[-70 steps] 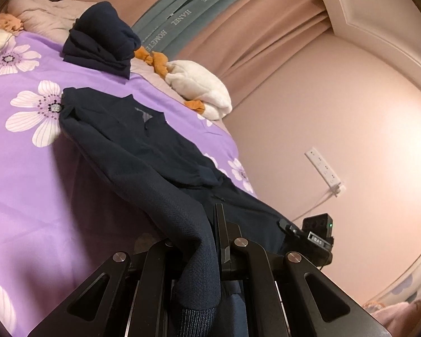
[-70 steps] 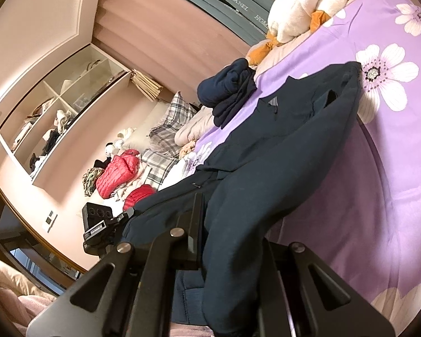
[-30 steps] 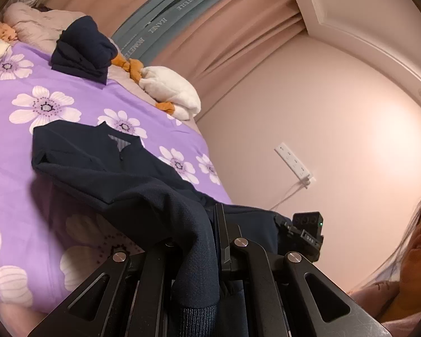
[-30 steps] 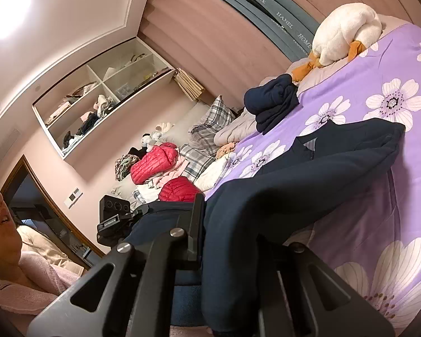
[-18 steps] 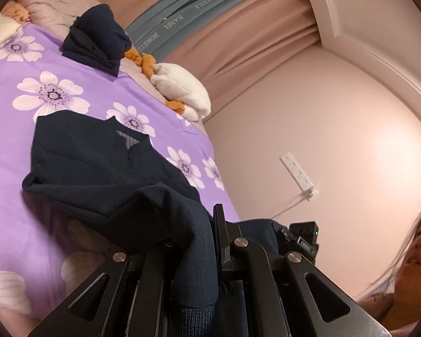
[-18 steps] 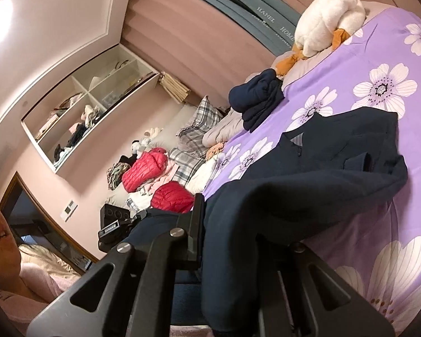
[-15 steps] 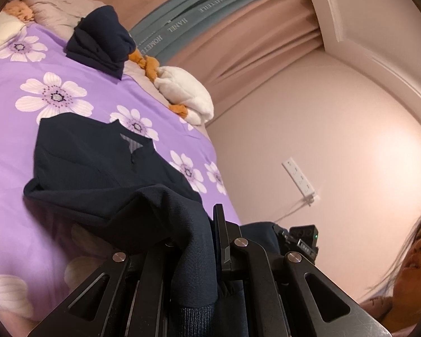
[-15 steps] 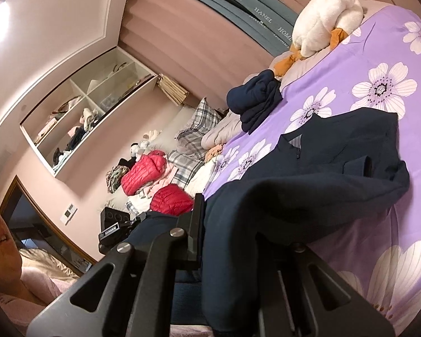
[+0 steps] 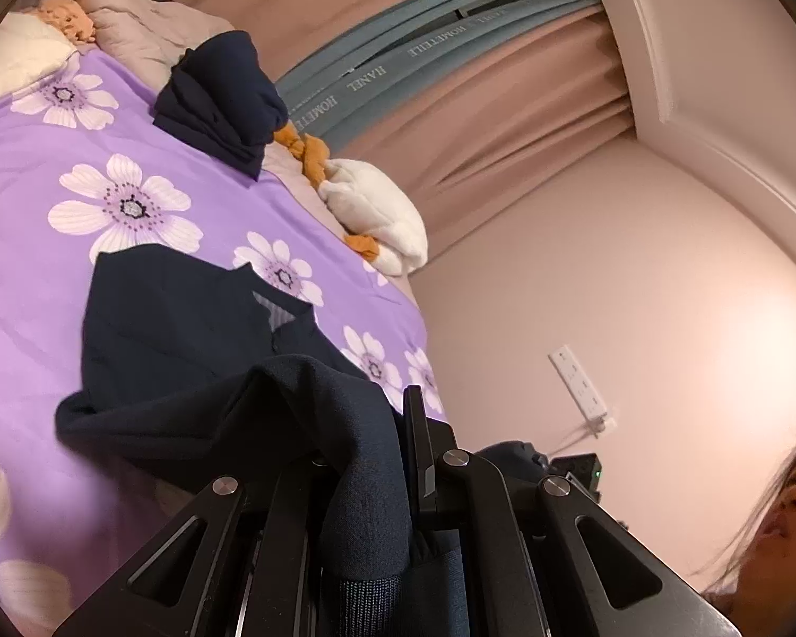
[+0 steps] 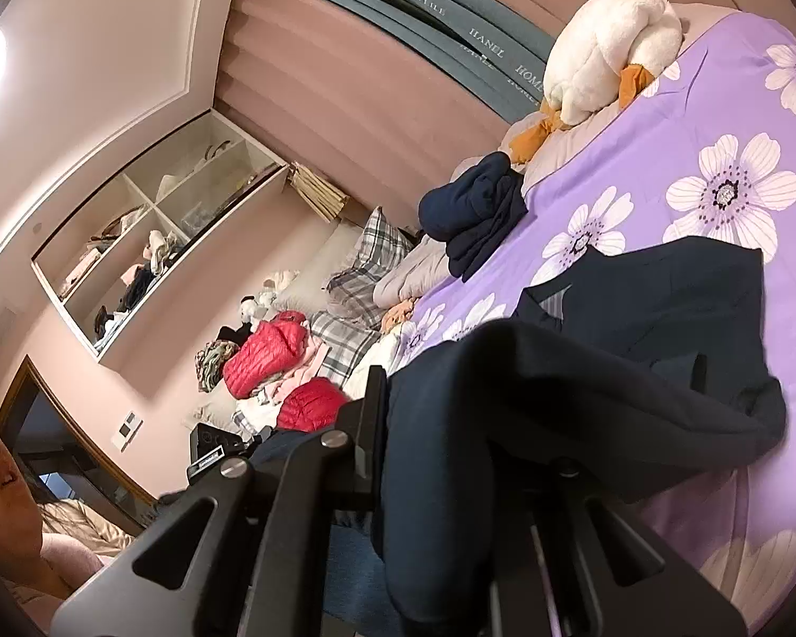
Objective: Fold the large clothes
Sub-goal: 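Lay the hem over the collar with both grippers, folding the jacket in half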
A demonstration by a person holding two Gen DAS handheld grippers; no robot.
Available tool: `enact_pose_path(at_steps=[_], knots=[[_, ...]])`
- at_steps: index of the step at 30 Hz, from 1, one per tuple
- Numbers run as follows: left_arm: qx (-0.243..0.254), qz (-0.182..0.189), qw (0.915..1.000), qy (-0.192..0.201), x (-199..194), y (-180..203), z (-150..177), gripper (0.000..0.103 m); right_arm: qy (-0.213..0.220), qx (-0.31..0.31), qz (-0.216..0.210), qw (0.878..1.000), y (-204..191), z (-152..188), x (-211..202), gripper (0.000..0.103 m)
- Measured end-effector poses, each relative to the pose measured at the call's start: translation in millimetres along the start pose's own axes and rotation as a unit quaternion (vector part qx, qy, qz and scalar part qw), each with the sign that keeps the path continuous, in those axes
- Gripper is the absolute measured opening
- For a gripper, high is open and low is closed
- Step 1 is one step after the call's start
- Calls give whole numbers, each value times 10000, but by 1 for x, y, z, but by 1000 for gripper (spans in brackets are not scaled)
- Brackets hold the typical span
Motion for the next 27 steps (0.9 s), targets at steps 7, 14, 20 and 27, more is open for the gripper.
enact_pose_path(at_steps=[7,14,20,27], knots=[[49,-97,9999,48,12,1,-23,4,50,-63,83,9999,10,-17,11,12],[55,-268,9996,45,31,-5,-51,4,140,31,193,9997,30,-34,25,12],[-24,-573,9983,37,52,-17,-77,4,169,264,328,9990,55,-47,38,12],[-235,-1009,9946,-9,82,-46,-102,4,-10,534,647,9965,90,-54,57,12]])
Point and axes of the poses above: each gripper's, at about its wrist camera, not at the fingertips, and x roughly the way its jaws point, y to its right, z to its underside, the point moved 3 cm from there along x, roughly the way its jaws point, and after that the axes turned 14 degrees about -x, right-handed, at the moved point
